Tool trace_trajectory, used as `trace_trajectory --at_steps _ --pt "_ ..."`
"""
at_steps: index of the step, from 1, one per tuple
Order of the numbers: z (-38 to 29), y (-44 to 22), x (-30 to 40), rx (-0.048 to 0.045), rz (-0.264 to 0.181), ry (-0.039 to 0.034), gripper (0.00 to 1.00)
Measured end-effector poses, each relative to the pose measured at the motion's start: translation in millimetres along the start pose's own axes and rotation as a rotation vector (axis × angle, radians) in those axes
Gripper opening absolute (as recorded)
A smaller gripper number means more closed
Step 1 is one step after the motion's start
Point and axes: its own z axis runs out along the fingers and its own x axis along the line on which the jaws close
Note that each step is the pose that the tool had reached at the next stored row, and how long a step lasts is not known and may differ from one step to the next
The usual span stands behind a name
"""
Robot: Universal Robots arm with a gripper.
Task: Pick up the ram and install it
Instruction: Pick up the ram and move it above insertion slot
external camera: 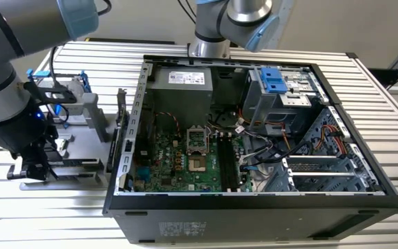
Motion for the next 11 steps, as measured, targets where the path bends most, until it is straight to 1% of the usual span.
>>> trace_trajectory --at_steps 5,11 --pt "8.2 0.3 2.2 0.0004 0.000 -0.0003 1.00" --pt "19.0 0.1 1.4 0.0002 -0.003 -0.0001 1.00"
